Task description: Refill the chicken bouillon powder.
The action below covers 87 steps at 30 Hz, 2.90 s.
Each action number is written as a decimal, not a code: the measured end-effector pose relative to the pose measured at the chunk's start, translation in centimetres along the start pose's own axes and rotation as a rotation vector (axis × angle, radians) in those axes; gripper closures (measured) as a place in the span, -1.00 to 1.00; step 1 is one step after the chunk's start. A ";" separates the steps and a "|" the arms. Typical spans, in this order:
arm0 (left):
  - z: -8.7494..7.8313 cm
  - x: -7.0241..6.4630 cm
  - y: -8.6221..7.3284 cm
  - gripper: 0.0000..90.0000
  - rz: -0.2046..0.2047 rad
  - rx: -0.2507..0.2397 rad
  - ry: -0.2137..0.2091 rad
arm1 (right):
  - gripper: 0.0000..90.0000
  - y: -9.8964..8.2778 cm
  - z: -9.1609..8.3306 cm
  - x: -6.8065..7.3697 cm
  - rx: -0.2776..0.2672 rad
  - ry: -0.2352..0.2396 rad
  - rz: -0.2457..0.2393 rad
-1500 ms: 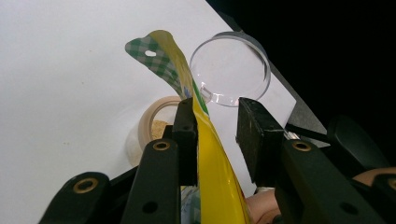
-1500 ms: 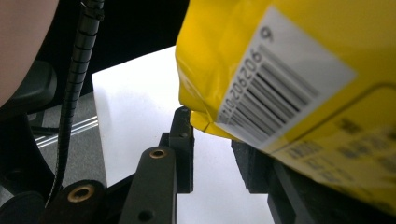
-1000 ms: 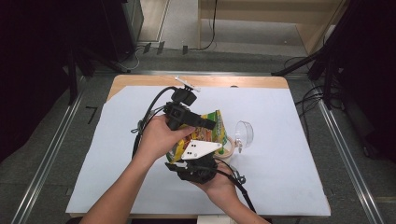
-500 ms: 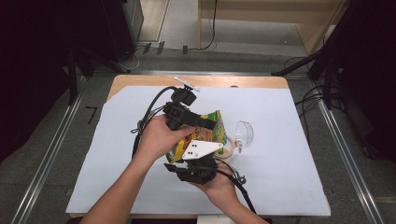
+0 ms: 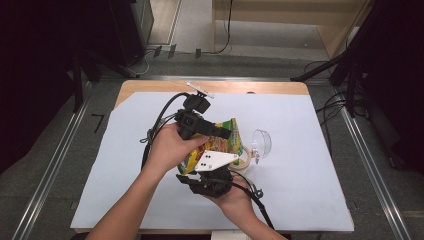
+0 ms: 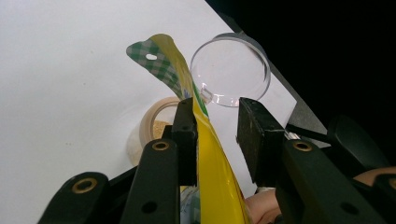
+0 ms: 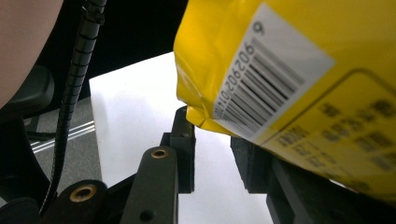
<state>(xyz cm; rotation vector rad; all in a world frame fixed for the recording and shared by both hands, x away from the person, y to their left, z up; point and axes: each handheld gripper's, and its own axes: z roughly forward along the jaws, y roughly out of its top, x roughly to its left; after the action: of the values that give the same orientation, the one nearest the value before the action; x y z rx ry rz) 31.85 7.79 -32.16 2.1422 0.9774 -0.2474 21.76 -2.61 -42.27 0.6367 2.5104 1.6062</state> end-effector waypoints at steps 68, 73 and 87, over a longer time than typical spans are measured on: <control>-0.1 -0.6 0.1 0.55 0.009 -0.002 0.017 | 0.62 0.2 -0.2 0.2 -0.009 0.008 0.005; -0.2 -0.6 0.1 0.55 0.009 -0.003 0.017 | 0.62 0.2 -0.3 0.2 -0.005 0.006 0.000; 0.0 -0.9 0.0 0.56 0.024 0.005 0.030 | 0.62 0.0 -0.1 0.2 -0.009 0.008 0.015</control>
<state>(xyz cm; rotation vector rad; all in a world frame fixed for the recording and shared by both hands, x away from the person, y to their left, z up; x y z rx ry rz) 31.21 7.25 -31.73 2.1665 0.9678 -0.2068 21.50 -2.63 -42.15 0.6515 2.5089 1.6270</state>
